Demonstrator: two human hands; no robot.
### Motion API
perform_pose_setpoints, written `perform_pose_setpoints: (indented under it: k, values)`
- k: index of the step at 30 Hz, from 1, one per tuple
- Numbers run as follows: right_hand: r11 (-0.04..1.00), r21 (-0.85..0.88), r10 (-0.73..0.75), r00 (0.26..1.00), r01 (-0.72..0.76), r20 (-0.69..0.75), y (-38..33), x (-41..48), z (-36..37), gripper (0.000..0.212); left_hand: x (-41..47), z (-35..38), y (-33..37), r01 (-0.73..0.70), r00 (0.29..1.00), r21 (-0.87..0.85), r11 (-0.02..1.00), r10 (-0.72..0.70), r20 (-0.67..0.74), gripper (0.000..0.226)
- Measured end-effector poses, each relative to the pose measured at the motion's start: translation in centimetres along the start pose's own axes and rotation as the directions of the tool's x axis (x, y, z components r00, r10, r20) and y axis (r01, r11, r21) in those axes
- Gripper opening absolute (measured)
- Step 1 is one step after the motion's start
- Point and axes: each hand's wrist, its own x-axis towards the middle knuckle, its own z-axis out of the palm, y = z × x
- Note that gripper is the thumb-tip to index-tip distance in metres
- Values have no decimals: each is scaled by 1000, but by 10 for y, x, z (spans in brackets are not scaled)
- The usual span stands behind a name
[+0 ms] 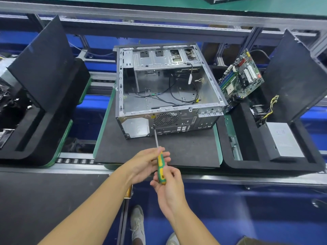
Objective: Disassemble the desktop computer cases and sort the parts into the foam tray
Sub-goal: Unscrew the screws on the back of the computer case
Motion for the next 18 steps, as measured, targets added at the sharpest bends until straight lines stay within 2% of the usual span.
perform_pose_setpoints:
  k: [3, 6, 8, 10, 12, 15, 17, 18]
  values:
    - [999, -5, -34, 999, 34, 10, 4, 1, -1, 18, 3, 7, -5, 1, 993, 146, 989, 16, -116, 34]
    - [991, 134, 24, 1000, -26, 16, 2, 2, -2, 20, 6, 11, -5, 13, 989, 75, 997, -2, -151, 31]
    - [960, 231, 147, 987, -157, 60, -3, -1, -3, 40, 6, 13, -4, 6, 993, -11, 1000, -7, -119, 37]
    - [943, 225, 231, 969, -246, 90, -6, -1, -7, 55, 4, 12, -3, 5, 998, -60, 998, -9, -68, 45]
    - [953, 190, 224, 971, -237, 87, -10, -1, -8, 51, 3, 10, 0, 16, 1000, -66, 998, -17, -13, 44]
    - [970, 204, 122, 990, -135, 73, -10, 1, -6, 31, 2, 9, 3, 27, 999, -87, 996, -24, 38, 36]
    - [985, 160, 47, 996, -57, 71, -8, 3, -7, 11, 3, 11, 3, 16, 1000, -52, 999, -16, -3, 34]
    - [992, 126, 22, 997, -31, 70, -7, 3, -7, 9, 3, 13, 2, 9, 999, -14, 1000, -9, -45, 35]
